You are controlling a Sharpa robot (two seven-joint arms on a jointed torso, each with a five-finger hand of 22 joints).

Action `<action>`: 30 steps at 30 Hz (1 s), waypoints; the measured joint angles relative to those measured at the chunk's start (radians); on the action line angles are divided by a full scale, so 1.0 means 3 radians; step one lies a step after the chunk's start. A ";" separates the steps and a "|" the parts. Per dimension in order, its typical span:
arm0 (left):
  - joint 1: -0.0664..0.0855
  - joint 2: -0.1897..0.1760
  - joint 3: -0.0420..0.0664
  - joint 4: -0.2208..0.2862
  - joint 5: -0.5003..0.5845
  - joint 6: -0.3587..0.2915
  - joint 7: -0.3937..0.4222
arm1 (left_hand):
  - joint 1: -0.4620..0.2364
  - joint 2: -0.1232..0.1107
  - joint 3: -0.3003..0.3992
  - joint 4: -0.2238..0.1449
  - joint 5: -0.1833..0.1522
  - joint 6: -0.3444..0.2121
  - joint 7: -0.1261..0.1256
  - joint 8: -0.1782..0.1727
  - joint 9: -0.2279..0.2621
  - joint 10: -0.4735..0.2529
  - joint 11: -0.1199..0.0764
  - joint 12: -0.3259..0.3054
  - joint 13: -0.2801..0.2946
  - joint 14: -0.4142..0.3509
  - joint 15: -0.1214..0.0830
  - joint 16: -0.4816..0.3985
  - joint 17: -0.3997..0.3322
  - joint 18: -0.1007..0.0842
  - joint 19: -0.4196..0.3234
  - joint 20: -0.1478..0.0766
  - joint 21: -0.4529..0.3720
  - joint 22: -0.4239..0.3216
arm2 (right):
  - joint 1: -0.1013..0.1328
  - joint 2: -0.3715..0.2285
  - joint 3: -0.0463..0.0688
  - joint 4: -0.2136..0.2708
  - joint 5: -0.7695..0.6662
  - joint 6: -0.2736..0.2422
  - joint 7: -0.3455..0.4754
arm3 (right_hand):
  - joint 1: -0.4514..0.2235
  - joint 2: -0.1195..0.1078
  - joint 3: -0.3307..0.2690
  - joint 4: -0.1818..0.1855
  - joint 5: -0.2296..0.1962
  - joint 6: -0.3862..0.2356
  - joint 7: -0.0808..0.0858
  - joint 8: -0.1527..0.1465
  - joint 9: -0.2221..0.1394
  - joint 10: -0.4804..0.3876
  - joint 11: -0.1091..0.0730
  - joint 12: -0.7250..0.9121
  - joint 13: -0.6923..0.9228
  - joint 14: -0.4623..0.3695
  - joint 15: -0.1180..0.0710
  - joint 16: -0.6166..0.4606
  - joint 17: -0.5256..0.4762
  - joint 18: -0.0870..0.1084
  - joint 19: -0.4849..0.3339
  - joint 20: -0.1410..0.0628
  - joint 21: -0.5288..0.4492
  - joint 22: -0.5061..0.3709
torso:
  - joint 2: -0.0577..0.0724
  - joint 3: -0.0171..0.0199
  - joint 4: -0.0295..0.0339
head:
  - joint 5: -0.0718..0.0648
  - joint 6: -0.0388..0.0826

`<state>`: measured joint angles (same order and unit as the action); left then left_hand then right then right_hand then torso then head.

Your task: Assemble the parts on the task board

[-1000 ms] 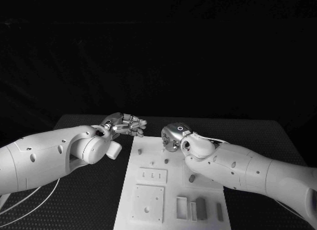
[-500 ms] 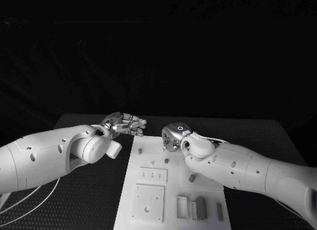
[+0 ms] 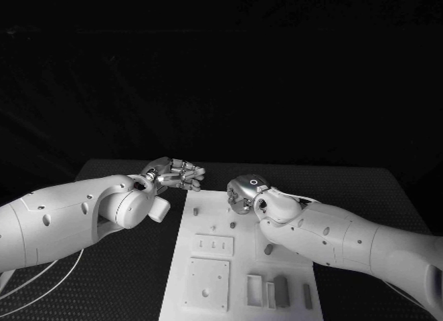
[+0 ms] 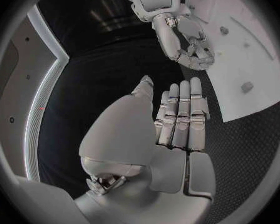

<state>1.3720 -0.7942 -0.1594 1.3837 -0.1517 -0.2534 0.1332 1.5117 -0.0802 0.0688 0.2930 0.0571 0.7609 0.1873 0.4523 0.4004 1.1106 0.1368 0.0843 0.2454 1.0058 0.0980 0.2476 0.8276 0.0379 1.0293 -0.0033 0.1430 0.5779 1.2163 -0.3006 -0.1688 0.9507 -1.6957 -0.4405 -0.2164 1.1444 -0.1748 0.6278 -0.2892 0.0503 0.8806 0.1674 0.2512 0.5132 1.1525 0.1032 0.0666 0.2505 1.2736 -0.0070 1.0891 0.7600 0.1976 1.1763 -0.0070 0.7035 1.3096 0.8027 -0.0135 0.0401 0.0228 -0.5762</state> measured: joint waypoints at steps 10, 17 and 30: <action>0.0000 -0.0032 0.0000 -0.0012 0.0000 0.0000 0.0000 | -0.0019 -0.0019 0.0000 0.0000 0.0000 0.0000 0.0000 0.0000 0.0006 0.0000 0.0000 -0.0012 0.0000 0.0000 0.0000 0.0000 0.0000 0.0033 0.0012 0.0012 0.0000 0.0000 | 0.0021 -0.0149 0.0000 0.0136 0.0110 -0.0099 0.0028 | -0.0080 -0.0116 0.0006 0.0014 0.0000 -0.0146 0.0084 -0.0026 -0.0016 -0.0186 0.0085 0.0000 -0.0079 -0.0079 0.0053 -0.0007 -0.0018 -0.0002 -0.0046 0.0047 -0.0038 0.0000 | -0.0002 0.0000 -0.0006 | -0.0007 -0.0003; 0.0001 -0.0063 -0.0001 -0.0017 0.0000 -0.0003 0.0003 | -0.0022 -0.0022 0.0000 0.0000 0.0000 0.0000 0.0000 0.0000 0.0006 0.0000 0.0000 -0.0012 0.0000 0.0000 0.0000 0.0000 0.0000 0.0032 0.0012 0.0012 0.0000 0.0000 | 0.0153 -0.0400 0.0034 0.0458 0.0168 -0.0148 0.0039 | -0.0113 -0.0148 0.0039 0.0047 0.0000 -0.0153 0.0079 -0.0026 -0.0014 -0.0198 0.0075 0.0000 -0.0093 -0.0078 0.0054 0.0016 -0.0026 -0.0011 -0.0047 0.0048 -0.0038 0.0000 | -0.0006 0.0004 -0.0018 | -0.0026 0.0044; 0.0001 -0.0076 -0.0001 -0.0173 -0.0012 0.0125 0.0097 | -0.0155 -0.0101 -0.0039 0.0002 0.0000 -0.0018 0.0018 -0.0038 0.0022 -0.0018 0.0018 -0.0039 0.0002 0.0000 0.0000 -0.0037 0.0004 0.0029 0.0012 0.0012 -0.0019 -0.0003 | 0.0366 -0.1007 0.0128 0.0811 0.0445 0.0281 0.0193 | -0.0249 -0.0184 -0.0012 0.0142 0.0000 -0.0165 -0.0015 0.0011 0.0006 -0.0117 0.0043 0.0042 -0.0095 -0.0088 0.0041 0.0042 -0.0056 -0.0012 -0.0002 0.0042 -0.0038 0.0000 | -0.0028 0.0031 -0.0092 | -0.0030 0.0129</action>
<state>1.3724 -0.8171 -0.1596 1.3318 -0.1553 -0.2159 0.1622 1.4652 -0.1104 0.0571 0.2935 0.0571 0.7554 0.1928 0.4408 0.4069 1.1051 0.1422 0.0726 0.2461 1.0058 0.0981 0.2366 0.8287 0.0466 1.0329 0.0002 0.1372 0.5770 1.3261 -0.6026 -0.1302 1.1941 -1.5623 -0.3561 -0.1584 1.0697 -0.2301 0.6243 -0.2465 0.0503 0.8312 0.1628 0.2545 0.5150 1.1173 0.1161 0.0793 0.2221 1.2473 0.0054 1.1016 0.7431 0.1938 1.1758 0.0055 0.6920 1.3096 0.7941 -0.0041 0.0125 0.0137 -0.5374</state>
